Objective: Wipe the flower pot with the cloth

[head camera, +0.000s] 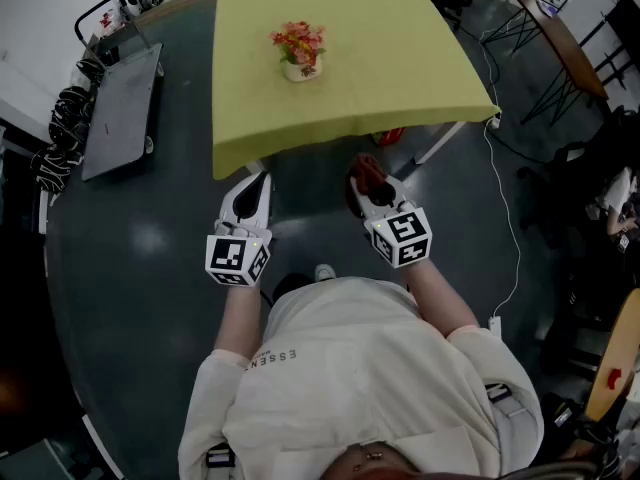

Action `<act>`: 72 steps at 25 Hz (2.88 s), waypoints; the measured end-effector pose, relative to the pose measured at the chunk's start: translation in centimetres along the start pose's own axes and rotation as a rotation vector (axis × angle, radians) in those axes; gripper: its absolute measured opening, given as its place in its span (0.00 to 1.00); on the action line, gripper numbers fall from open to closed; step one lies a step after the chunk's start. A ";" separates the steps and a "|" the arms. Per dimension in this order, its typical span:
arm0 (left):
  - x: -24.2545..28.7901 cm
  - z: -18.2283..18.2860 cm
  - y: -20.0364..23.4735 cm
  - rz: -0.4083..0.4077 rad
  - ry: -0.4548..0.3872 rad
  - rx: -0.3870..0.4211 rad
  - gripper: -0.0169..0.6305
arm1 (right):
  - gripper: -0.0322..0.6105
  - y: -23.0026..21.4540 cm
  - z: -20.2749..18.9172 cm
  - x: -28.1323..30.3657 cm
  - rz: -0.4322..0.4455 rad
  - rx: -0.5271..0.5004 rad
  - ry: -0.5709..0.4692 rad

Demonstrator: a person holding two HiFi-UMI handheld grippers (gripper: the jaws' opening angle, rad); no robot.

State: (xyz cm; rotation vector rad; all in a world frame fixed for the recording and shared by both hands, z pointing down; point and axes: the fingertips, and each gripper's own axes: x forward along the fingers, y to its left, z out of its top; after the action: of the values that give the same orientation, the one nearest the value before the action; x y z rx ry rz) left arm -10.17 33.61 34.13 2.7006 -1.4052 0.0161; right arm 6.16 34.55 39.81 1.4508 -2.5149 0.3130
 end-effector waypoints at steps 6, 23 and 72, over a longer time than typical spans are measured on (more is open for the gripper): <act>0.8 0.1 0.3 0.000 -0.008 0.009 0.05 | 0.14 -0.6 0.3 0.8 0.004 -0.008 -0.009; 2.0 -1.2 2.6 0.038 0.033 -0.019 0.05 | 0.14 -2.6 -0.3 3.9 0.007 0.070 0.024; 38.6 -14.6 18.9 -0.233 0.372 -0.169 0.05 | 0.14 -11.0 -6.3 39.7 0.489 -0.094 0.598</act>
State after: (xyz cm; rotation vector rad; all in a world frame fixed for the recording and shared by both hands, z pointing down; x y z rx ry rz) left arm -2.87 -7.34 52.25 2.5333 -0.9405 0.3456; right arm -3.15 -1.61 58.33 0.5612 -2.2862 0.5948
